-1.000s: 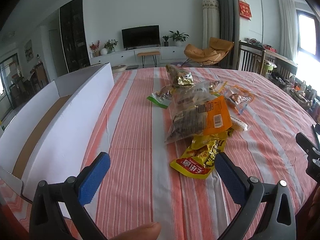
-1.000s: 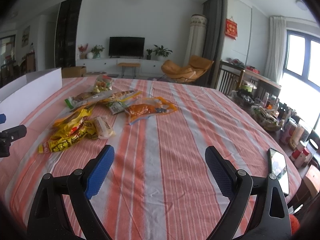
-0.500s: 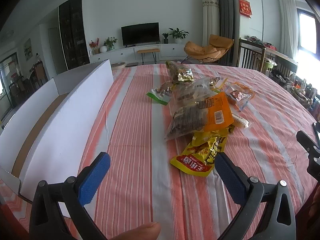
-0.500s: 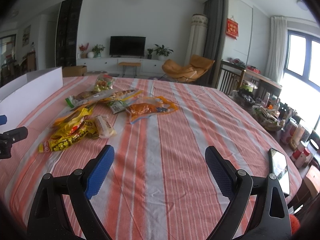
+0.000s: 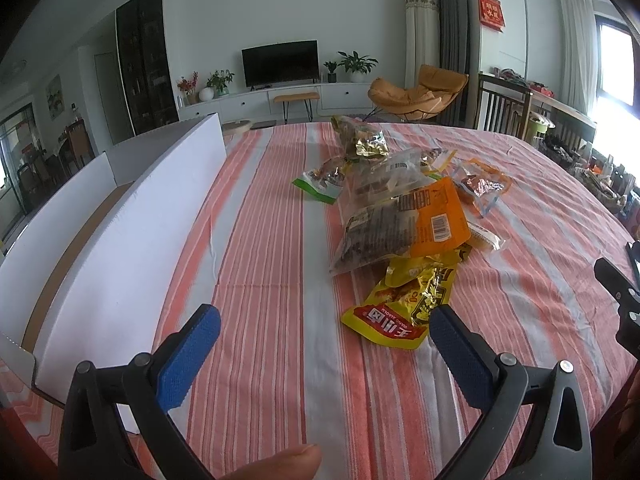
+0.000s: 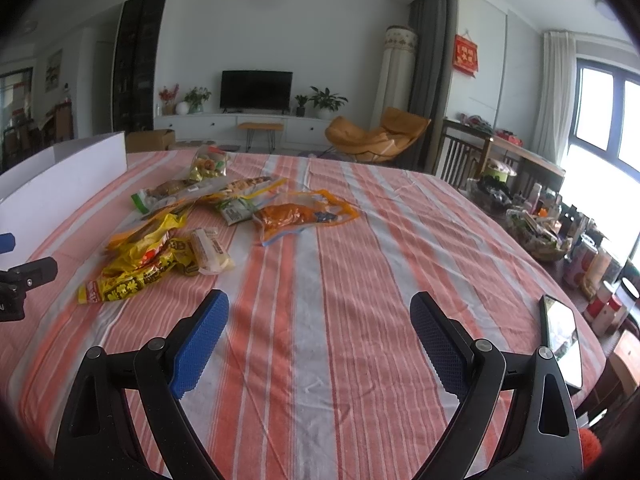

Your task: Organize snacks

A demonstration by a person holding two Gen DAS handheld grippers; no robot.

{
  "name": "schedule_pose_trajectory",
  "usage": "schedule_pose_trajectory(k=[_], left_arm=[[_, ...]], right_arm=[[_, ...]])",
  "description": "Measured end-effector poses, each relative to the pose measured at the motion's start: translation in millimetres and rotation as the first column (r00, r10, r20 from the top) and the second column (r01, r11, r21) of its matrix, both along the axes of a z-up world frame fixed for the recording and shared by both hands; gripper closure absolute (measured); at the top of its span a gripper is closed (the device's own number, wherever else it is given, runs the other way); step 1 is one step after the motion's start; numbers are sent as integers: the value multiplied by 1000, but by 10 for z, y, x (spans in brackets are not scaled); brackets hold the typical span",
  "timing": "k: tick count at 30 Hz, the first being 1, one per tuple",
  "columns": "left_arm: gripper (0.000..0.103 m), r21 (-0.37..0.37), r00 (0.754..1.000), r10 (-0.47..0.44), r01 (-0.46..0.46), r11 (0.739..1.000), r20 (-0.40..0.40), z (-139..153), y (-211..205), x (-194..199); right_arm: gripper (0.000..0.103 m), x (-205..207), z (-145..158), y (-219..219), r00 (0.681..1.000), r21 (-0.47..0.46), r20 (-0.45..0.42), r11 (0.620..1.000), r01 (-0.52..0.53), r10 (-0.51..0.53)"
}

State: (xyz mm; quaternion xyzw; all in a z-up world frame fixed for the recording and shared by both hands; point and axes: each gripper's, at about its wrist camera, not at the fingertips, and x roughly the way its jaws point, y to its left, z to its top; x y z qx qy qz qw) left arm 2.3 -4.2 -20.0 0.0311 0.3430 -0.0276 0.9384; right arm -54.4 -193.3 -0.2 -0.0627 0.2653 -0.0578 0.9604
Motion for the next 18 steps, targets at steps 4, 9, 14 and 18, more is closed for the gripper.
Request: schedule_pose_trajectory(k=[4, 9, 14, 18], left_arm=[[0, 0, 1000, 1, -1, 1000, -1, -4, 0, 0], [0, 0, 1000, 2, -2, 1000, -6, -32, 2, 0], [0, -1, 1000, 3, -3, 1000, -15, -53, 14, 14], [0, 0, 1000, 3, -3, 1000, -21, -58, 23, 19]], right_arm=[[9, 1, -2, 0, 1000, 0, -1, 1000, -1, 1], [9, 2, -3, -3, 1000, 0, -2, 1000, 0, 0], [9, 6, -11, 0, 1000, 0, -3, 1000, 0, 0], [9, 10, -54, 9, 1000, 0, -7, 1000, -2, 2]])
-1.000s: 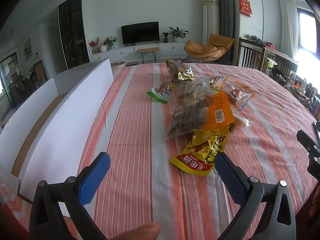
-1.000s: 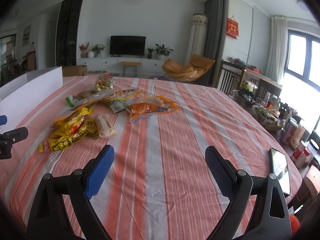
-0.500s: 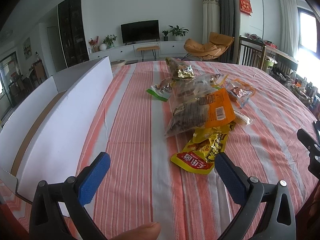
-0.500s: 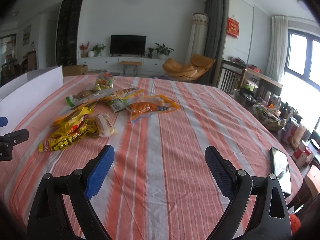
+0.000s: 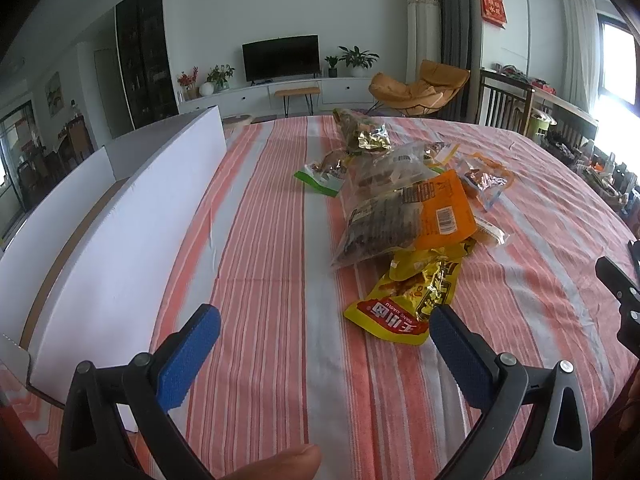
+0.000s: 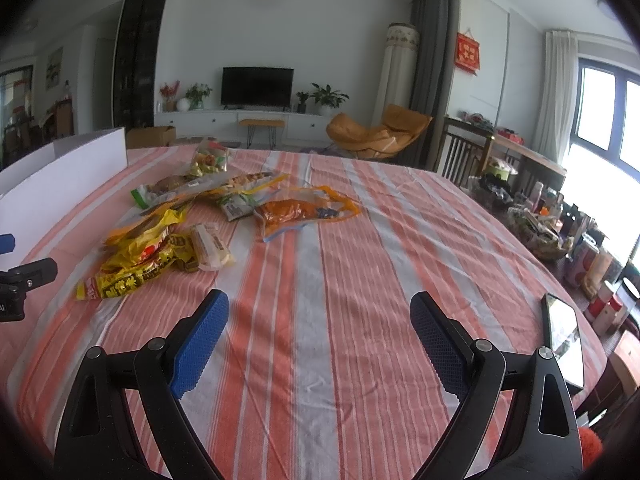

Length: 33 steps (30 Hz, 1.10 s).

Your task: Organize snacks

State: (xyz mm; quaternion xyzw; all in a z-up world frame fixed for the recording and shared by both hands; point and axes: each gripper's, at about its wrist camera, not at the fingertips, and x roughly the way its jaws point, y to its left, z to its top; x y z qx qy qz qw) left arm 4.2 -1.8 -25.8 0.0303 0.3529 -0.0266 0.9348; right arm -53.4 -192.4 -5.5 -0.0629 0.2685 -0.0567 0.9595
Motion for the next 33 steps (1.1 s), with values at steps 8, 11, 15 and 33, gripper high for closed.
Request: schedule_pose_trajectory(k=[8, 11, 15, 33], left_arm=[[0, 0, 1000, 3, -3, 1000, -11, -17, 7, 11], [0, 0, 1000, 3, -3, 1000, -14, -20, 12, 20], [0, 0, 1000, 3, -3, 1000, -17, -21, 18, 23], [0, 1, 1000, 4, -4, 1000, -23, -38, 22, 34]], right_arm=[[9, 4, -2, 1, 1000, 0, -1, 1000, 0, 0], [9, 10, -24, 2, 1000, 0, -3, 1000, -1, 1], [9, 19, -89, -15, 1000, 3, -10, 1000, -1, 1], [9, 47, -107, -25, 1000, 2, -15, 1000, -1, 1]])
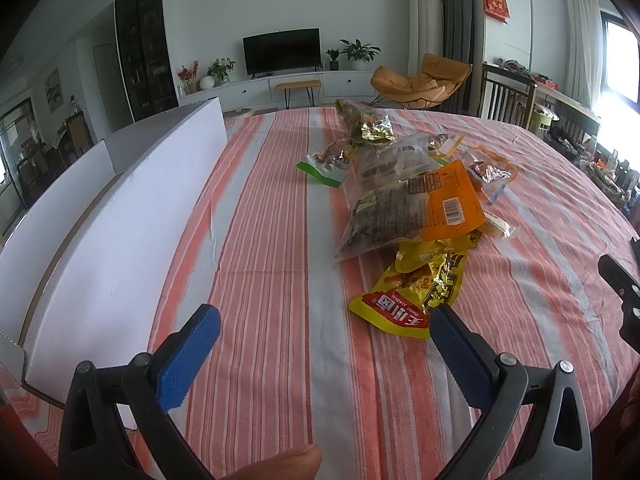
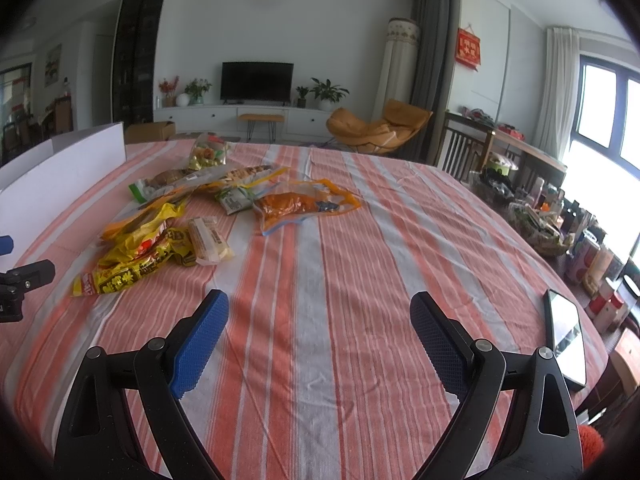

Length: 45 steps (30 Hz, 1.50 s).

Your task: Organize snacks

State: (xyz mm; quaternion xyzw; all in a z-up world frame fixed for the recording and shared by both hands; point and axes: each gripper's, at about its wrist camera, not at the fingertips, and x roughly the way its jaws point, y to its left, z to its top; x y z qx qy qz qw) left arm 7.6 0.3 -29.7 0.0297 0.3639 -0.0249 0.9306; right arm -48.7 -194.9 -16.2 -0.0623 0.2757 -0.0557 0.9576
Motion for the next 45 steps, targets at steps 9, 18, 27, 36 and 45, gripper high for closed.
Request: schedule_pose_trajectory(k=[9, 18, 27, 36, 45], left_arm=[[0, 0, 1000, 5, -5, 1000, -9, -37, 26, 10], [0, 15, 1000, 2, -1, 1000, -24, -43, 24, 8], [0, 46, 996, 15, -11, 999, -89, -163, 67, 83], [0, 27, 972, 30, -25, 999, -235, -408, 205, 234], [0, -21, 957, -12, 7, 1000, -290, -437, 271, 459]], right_arm=[[9, 6, 5, 0, 1000, 0, -2, 1000, 0, 0], [9, -5, -65, -58, 1000, 19, -7, 1000, 13, -13], [9, 1, -47, -41, 999, -16, -37, 1000, 22, -22], [9, 103, -29, -156, 992, 14, -112, 998, 58, -56], [9, 751, -172, -295, 941, 88, -338, 995, 48, -15]])
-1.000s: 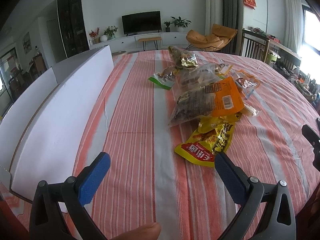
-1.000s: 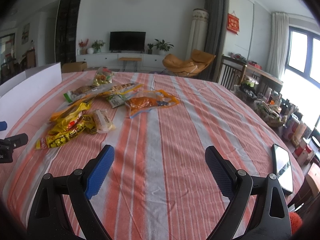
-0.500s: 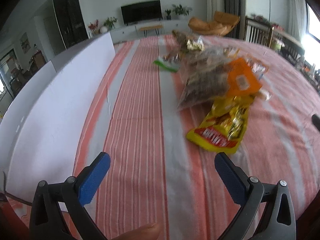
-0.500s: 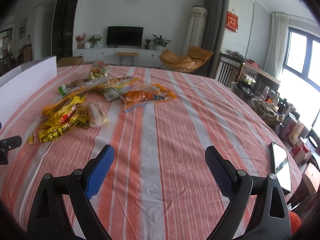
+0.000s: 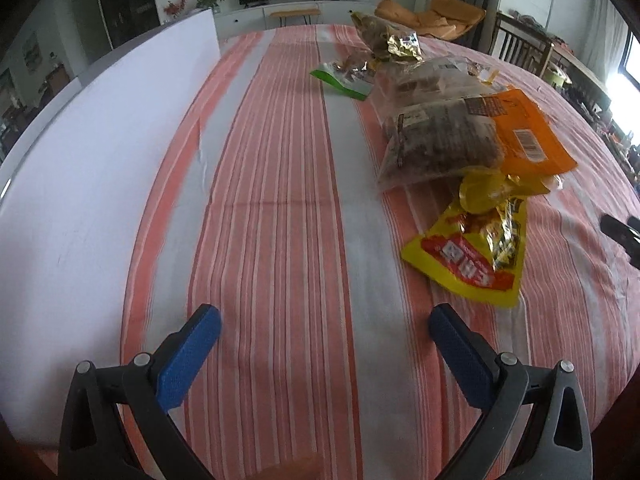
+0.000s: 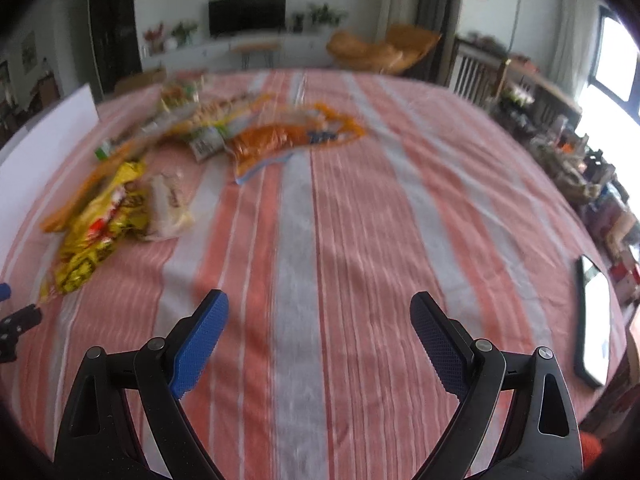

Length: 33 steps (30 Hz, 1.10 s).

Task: Organize snacks
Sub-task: 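Move the left tool toward the clear nut bag with orange label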

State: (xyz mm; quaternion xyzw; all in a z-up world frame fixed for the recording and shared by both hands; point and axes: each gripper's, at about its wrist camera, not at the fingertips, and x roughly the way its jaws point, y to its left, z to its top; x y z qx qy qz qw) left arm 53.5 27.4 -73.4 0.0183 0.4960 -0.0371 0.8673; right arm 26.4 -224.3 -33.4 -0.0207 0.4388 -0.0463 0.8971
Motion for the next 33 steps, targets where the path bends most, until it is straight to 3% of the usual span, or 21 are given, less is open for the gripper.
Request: schedule_pose_trajectory(k=[5, 11, 18, 20, 33], left_arm=[[0, -5, 1000, -6, 6, 1000, 30, -16, 57, 213], [0, -6, 1000, 17, -17, 1000, 15, -11, 131, 519], [0, -10, 996, 59, -58, 998, 63, -31, 144, 1016], [0, -13, 994, 64, -63, 998, 92, -43, 144, 1069], [0, -14, 993, 69, -68, 998, 93, -43, 154, 1071]], right_arm=[[9, 456, -153, -19, 997, -29, -76, 1000, 3, -5], [9, 715, -171, -176, 996, 56, -48, 995, 78, -75], [6, 785, -166, -198, 995, 67, -36, 994, 91, -89], [5, 805, -165, -201, 995, 68, -35, 993, 92, -90], [5, 846, -176, -205, 995, 69, -33, 993, 92, -90]])
